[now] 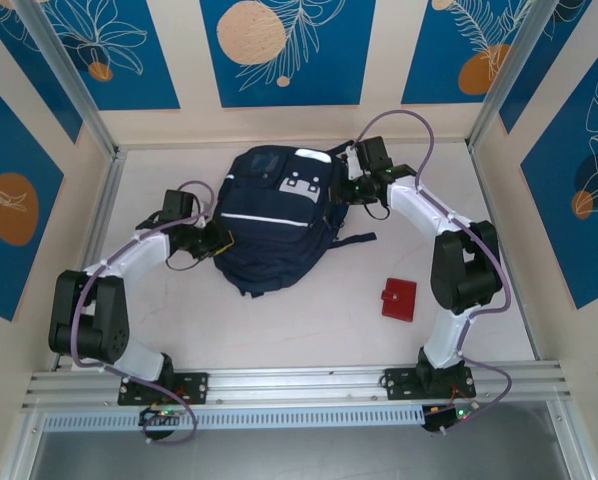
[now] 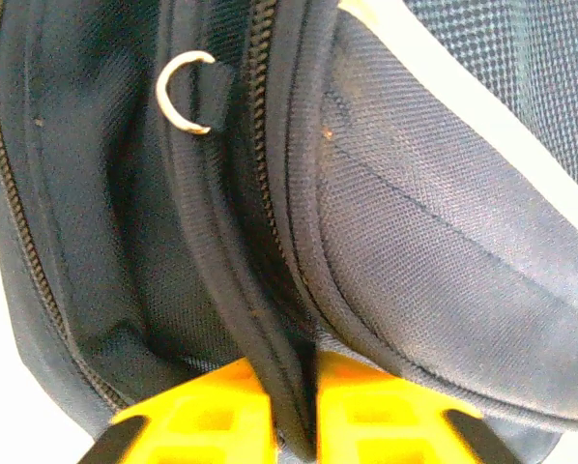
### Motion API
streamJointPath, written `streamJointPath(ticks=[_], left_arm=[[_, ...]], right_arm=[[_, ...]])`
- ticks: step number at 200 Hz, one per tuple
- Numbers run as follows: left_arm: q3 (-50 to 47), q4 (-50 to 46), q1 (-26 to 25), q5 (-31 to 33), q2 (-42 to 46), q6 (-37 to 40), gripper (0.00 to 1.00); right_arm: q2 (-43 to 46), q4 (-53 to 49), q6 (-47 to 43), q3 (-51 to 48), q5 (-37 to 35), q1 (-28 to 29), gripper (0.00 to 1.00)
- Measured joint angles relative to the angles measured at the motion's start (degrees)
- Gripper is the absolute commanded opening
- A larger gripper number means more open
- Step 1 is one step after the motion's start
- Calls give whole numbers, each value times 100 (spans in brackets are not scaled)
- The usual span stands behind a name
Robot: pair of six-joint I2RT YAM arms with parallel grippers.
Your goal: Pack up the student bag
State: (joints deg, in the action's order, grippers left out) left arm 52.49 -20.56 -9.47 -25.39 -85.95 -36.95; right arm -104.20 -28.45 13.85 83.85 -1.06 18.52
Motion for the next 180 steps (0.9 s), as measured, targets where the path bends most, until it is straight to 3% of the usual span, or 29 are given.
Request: streamJointPath(ticks=[25,60,180], left_arm=[[59,-297,-2,85,81,48,51],[133,-636,0,509,463,70,60],[243,-785,-22,756,769,146,63]], right_arm=[[208,101,-81,-302,774,50,72],[343,269,-85,-560,1488,188,80],[-660,155,-365,136,2107,503,89]])
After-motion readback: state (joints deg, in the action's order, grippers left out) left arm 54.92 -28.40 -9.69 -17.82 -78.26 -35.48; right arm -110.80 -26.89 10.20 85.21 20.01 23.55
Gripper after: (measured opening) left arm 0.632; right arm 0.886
